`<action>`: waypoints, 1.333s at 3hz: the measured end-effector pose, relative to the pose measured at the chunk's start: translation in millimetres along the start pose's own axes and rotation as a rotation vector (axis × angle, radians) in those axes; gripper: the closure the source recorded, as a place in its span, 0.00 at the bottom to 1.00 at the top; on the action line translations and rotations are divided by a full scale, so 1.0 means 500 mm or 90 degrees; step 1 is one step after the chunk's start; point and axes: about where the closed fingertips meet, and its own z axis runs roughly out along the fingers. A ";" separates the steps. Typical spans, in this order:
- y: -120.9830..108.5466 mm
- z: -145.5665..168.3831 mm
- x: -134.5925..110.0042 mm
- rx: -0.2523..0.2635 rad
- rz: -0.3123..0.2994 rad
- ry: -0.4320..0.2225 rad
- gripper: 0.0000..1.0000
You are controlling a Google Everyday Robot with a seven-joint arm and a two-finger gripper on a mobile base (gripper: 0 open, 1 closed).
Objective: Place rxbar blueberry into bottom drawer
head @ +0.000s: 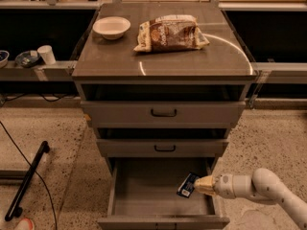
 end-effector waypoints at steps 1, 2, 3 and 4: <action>0.067 0.053 0.038 -0.006 -0.025 0.026 1.00; 0.131 0.159 0.073 0.002 -0.040 0.015 1.00; 0.157 0.224 0.083 0.001 -0.041 0.002 1.00; 0.159 0.277 0.085 -0.006 -0.038 0.002 1.00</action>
Offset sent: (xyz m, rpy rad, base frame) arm 0.0595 0.0373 -0.1464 -0.0029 -0.0864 0.0242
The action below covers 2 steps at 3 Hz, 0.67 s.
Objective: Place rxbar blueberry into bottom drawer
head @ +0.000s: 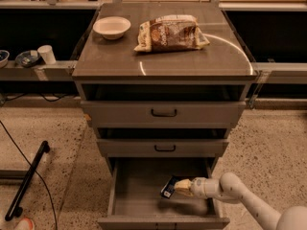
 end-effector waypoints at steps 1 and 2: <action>0.005 0.034 -0.002 -0.009 0.007 -0.001 1.00; 0.009 0.060 -0.006 -0.020 0.012 -0.006 1.00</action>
Offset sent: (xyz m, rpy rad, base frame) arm 0.0062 0.0313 -0.0269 -0.0454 0.0431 -0.0010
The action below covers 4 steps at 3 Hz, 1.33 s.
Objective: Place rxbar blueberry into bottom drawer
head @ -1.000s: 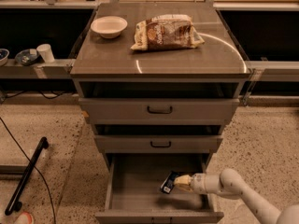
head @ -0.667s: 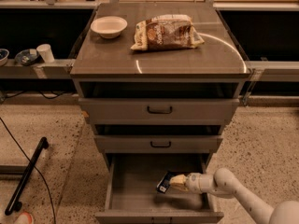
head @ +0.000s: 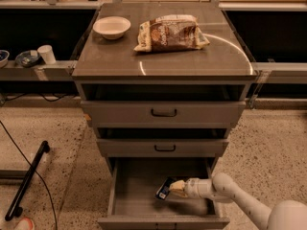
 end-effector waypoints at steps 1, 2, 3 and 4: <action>0.000 0.003 0.000 -0.001 0.000 -0.001 0.83; 0.000 0.003 0.000 -0.001 0.000 -0.001 0.62; 0.000 0.003 0.000 -0.001 0.000 -0.001 0.39; 0.000 0.003 0.000 -0.001 0.000 -0.001 0.15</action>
Offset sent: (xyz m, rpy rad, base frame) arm 0.0001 0.0012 -0.0009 -0.0015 0.0016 0.0004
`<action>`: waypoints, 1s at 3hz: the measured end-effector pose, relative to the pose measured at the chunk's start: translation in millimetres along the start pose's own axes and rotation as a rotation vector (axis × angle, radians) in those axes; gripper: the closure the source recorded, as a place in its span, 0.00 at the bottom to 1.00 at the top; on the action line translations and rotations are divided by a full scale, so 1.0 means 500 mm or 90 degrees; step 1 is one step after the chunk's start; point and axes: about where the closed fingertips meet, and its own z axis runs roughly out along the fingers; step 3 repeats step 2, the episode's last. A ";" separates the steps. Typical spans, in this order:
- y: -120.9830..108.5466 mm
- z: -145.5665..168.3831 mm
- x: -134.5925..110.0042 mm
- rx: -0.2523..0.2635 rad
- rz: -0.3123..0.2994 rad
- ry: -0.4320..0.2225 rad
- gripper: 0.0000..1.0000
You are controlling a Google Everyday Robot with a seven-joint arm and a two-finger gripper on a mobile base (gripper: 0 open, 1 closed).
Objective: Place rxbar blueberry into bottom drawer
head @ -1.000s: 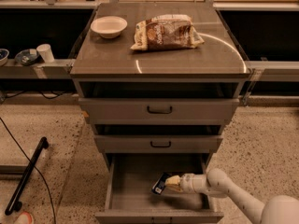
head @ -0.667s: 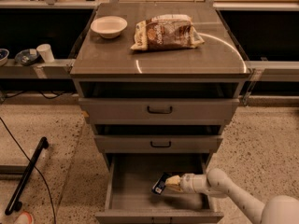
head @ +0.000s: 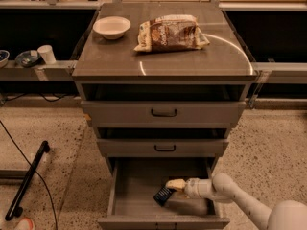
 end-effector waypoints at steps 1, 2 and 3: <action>0.000 0.000 0.000 0.000 0.000 0.000 0.00; 0.000 0.000 0.000 0.000 0.000 0.000 0.00; 0.000 0.000 0.000 0.000 0.000 0.000 0.00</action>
Offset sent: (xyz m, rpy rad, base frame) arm 0.0000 0.0000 0.0000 0.0000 0.0000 0.0000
